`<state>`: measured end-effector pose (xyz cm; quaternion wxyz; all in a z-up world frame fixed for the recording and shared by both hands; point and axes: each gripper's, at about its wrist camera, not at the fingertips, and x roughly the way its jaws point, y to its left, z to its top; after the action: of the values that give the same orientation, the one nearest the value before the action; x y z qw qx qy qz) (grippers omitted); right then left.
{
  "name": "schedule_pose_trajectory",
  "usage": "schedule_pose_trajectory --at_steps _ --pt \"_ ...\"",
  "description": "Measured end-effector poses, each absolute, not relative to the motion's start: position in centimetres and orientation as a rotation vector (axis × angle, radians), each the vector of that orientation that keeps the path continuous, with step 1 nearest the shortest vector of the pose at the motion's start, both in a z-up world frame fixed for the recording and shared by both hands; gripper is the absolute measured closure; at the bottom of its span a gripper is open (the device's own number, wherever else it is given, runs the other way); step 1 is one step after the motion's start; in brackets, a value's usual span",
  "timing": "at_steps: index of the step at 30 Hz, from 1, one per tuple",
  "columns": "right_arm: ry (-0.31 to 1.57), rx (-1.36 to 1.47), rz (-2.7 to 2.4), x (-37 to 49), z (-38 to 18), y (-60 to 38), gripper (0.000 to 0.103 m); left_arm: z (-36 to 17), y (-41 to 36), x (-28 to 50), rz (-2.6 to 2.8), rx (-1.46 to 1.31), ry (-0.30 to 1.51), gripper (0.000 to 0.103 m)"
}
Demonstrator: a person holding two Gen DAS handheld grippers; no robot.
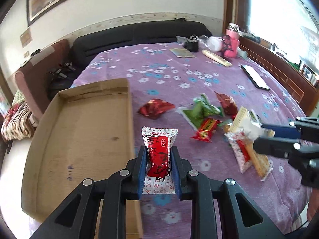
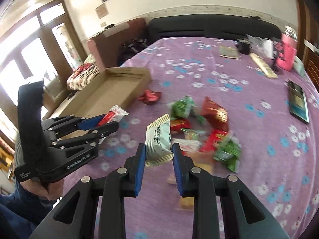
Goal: Organize snacks
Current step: 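Carry both held packets over the cardboard tray, then open the left gripper over the tray while the right releases its cream packet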
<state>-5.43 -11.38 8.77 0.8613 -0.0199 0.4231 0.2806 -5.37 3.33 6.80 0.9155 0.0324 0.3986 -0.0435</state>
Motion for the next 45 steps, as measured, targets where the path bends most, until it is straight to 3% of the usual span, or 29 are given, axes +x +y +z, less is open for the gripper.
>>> schedule_pose_trajectory --at_steps 19,33,35,37,41,45 --pt "0.914 -0.16 0.8 -6.6 8.0 2.8 0.077 4.7 15.6 -5.3 0.16 -0.1 0.842 0.079" --pt "0.971 -0.158 0.823 -6.1 4.6 6.1 0.076 2.9 18.1 -5.0 0.192 -0.147 0.865 0.078" --pt "0.971 -0.147 0.834 -5.7 4.6 5.9 0.072 3.1 18.1 -5.0 0.189 -0.149 0.861 0.078" --pt "0.956 -0.133 0.838 -5.7 5.1 5.3 0.06 3.4 18.1 -5.1 0.19 -0.153 0.847 0.078" --pt "0.837 -0.094 0.818 -6.4 7.9 2.9 0.057 4.7 17.7 -5.6 0.202 -0.145 0.788 0.078" --pt "0.711 -0.055 0.683 -6.3 10.3 -1.3 0.024 5.9 17.0 -5.7 0.209 -0.122 0.733 0.076"
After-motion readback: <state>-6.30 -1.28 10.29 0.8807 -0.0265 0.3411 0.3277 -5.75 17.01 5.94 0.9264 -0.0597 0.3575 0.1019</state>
